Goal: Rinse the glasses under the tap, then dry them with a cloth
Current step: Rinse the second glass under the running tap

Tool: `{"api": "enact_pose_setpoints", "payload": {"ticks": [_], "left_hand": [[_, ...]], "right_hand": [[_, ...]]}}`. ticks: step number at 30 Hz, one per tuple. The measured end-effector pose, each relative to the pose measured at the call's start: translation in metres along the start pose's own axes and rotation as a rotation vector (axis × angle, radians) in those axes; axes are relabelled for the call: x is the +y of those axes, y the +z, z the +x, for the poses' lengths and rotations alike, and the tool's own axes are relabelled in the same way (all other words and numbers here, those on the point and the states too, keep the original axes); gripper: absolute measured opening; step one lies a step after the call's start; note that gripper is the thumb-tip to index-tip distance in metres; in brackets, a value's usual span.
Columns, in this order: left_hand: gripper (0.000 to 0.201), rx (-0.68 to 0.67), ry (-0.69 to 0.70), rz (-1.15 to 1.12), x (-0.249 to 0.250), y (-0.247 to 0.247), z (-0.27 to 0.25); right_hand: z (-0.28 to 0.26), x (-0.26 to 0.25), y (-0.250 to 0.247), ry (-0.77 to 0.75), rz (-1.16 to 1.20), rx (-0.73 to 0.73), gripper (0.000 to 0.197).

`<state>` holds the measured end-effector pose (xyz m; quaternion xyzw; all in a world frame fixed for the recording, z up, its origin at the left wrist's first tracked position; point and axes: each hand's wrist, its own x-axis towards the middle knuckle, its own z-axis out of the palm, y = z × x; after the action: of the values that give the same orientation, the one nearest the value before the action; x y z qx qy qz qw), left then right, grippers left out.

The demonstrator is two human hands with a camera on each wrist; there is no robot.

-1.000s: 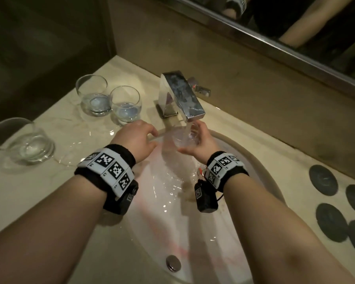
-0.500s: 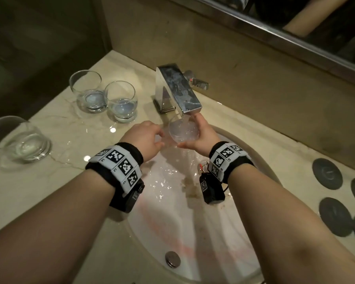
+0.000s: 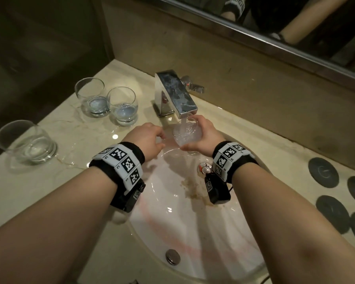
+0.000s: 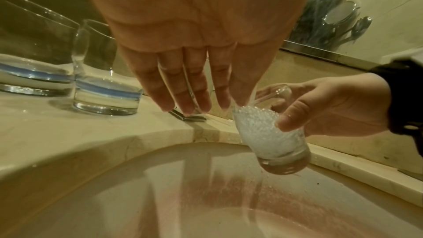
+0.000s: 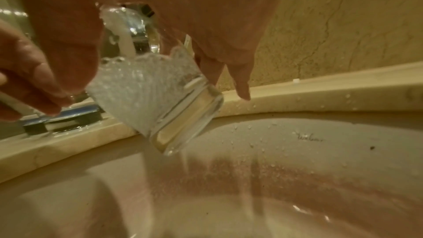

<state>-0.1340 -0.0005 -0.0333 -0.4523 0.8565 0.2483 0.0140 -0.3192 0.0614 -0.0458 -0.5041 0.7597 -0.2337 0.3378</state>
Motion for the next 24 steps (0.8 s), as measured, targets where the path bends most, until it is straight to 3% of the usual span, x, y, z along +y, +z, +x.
{"api": "enact_pose_setpoints", "payload": {"ticks": [5, 11, 16, 20, 24], "left_hand": [[0.03, 0.01, 0.011, -0.018, 0.008, -0.002, -0.005], [0.022, 0.017, -0.022, -0.24, 0.009, 0.007, -0.018], [0.019, -0.051, -0.009, -0.204, 0.01, 0.014, -0.029], [0.022, -0.05, -0.012, -0.358, 0.013, 0.018, -0.035], [0.023, -0.13, 0.022, -0.72, 0.023, 0.019, -0.035]], "right_hand": [[-0.018, -0.008, -0.013, 0.008, -0.232, -0.093, 0.088], [-0.037, -0.028, -0.016, -0.141, -0.886, -0.12, 0.081], [-0.047, -0.047, -0.017, -0.225, -1.269, -0.169, 0.074], [-0.05, -0.054, -0.019, -0.233, -1.295, -0.158, 0.075], [-0.048, -0.054, -0.017, -0.186, -1.017, -0.125, 0.08]]}}
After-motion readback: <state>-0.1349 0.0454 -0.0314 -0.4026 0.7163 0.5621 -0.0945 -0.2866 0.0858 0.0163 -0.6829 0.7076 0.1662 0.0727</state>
